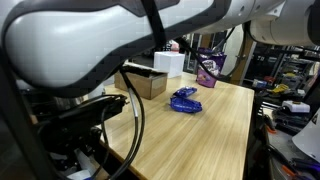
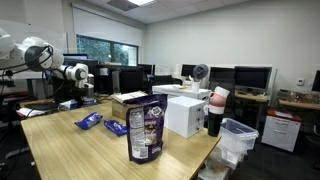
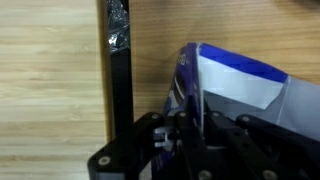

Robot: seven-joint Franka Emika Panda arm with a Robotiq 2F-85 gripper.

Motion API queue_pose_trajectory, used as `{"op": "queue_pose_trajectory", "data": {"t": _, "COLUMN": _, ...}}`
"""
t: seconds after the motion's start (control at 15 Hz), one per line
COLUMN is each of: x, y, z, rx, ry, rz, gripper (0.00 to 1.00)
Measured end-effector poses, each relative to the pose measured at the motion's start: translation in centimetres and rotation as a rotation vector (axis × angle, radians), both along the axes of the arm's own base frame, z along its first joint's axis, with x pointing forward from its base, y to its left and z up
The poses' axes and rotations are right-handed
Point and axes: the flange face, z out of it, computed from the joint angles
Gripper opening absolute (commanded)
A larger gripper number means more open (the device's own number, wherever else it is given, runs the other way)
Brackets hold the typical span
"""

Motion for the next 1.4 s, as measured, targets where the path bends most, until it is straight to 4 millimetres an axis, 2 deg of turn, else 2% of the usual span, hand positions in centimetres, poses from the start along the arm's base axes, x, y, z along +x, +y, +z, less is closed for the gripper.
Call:
{"op": "queue_pose_trajectory", "data": {"t": 0.67, "x": 0.1, "y": -0.1, "z": 0.5, "rx": -0.003, "ry": -0.002, "rz": -0.004, "gripper": 0.05}}
{"op": "queue_pose_trajectory", "data": {"t": 1.4, "x": 0.8, "y": -0.3, "z": 2.8, "rx": 0.009, "ry": -0.032, "rz": -0.009, "gripper": 0.05}}
